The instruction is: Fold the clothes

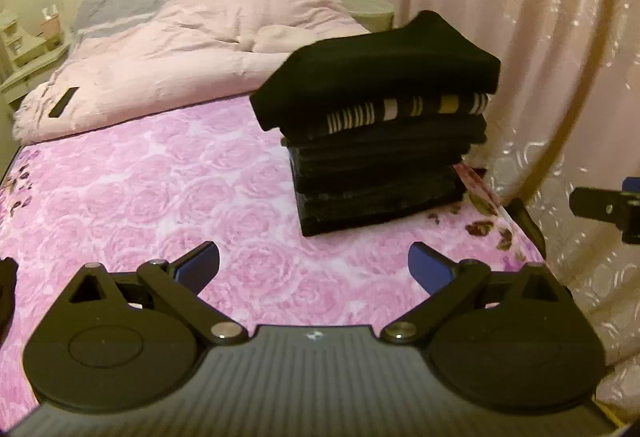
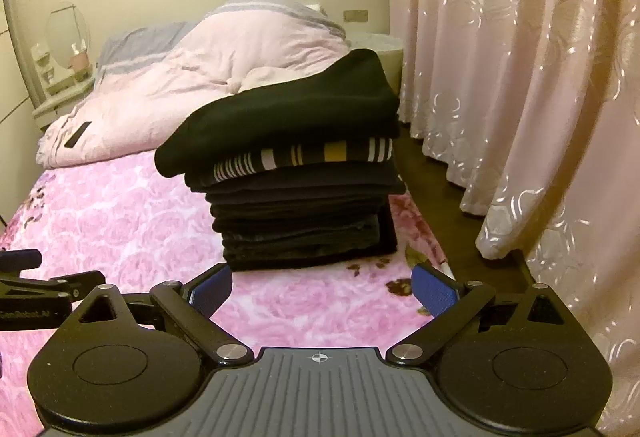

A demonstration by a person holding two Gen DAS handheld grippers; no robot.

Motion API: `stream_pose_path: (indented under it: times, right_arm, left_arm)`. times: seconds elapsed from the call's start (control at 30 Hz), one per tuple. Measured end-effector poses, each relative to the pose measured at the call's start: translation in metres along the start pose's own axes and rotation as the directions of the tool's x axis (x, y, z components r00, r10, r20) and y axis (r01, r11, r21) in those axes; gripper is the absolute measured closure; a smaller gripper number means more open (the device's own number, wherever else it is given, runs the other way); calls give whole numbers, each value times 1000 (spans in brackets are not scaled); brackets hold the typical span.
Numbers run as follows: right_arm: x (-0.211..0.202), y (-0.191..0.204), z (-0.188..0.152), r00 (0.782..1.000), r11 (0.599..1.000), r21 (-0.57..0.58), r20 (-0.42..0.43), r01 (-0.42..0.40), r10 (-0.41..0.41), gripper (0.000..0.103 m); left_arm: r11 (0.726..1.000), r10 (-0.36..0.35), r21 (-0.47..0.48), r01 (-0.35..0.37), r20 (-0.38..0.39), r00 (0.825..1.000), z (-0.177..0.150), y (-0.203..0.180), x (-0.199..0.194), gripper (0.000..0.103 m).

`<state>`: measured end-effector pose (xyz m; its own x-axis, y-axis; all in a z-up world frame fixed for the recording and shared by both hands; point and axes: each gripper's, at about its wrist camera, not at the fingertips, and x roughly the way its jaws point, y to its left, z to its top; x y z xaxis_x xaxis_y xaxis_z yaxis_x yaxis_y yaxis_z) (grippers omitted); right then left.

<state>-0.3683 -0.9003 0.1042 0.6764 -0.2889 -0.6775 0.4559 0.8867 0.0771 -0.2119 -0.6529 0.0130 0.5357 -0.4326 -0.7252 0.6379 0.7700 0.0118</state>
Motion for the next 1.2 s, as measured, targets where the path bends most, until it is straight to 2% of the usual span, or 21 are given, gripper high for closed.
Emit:
stream_pose_path:
  times: [0.3, 0.5, 0.87, 1.2]
  right_arm:
    - [17, -9, 14, 999, 999, -30, -13, -45, 45, 4]
    - [25, -12, 20, 999, 998, -50, -19, -48, 47, 4]
    - [37, -20, 24, 999, 998, -58, -51, -1, -2, 4]
    - [40, -22, 25, 998, 999, -46, -69, 4, -7, 4]
  left_arm:
    - [995, 27, -94, -29, -19, 999, 9, -3, 3, 4]
    - [993, 35, -112, -39, -38, 999, 12, -8, 12, 3]
    - [996, 15, -84, -18, -42, 999, 17, -23, 23, 2]
    - [998, 4, -57, -7, -57, 998, 21, -31, 32, 1]
